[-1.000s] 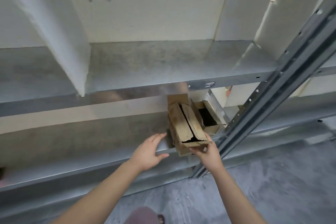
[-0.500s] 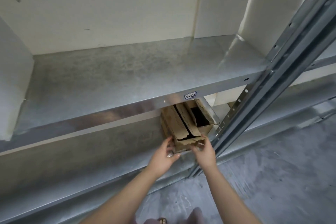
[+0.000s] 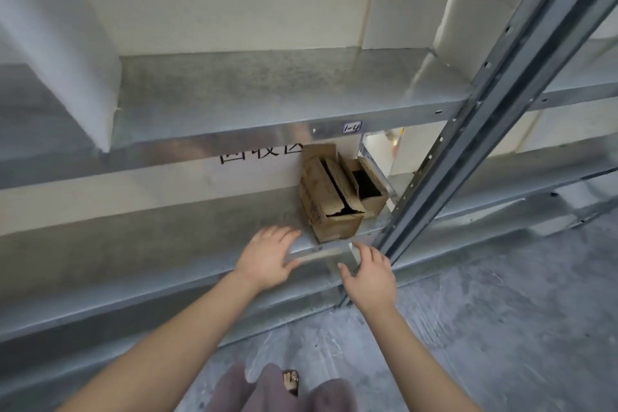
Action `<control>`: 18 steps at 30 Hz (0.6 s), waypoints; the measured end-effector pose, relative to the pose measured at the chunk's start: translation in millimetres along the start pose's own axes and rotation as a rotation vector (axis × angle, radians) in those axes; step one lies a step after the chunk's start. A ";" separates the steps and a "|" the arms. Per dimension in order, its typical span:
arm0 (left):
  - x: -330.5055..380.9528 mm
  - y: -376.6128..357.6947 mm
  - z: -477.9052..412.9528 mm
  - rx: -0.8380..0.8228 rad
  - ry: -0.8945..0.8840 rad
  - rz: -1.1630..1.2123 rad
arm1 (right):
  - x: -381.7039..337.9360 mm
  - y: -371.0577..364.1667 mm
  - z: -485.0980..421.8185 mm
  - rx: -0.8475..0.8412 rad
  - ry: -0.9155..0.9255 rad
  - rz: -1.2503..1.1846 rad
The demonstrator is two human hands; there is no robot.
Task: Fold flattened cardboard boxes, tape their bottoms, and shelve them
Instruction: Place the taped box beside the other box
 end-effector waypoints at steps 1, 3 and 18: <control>-2.7 0.6 16.7 -0.001 -0.016 -0.042 | -13.3 -3.6 10.5 -0.014 0.044 0.045; -10.2 4.9 51.8 0.037 -0.062 -0.102 | -45.4 -18.9 32.3 -0.057 0.153 0.097; -270.7 38.2 384.2 0.062 0.344 -0.140 | -345.4 -238.7 231.4 -0.325 0.680 0.151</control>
Point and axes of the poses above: each hand's wrist, its own z-axis away from the middle knuckle, its own y-axis out of the back of the hand, x = y × z, the point moved 8 cm from there along -z, towards the middle knuckle, and after that the axes turned 11 degrees about -z, right-handed, at the moved point
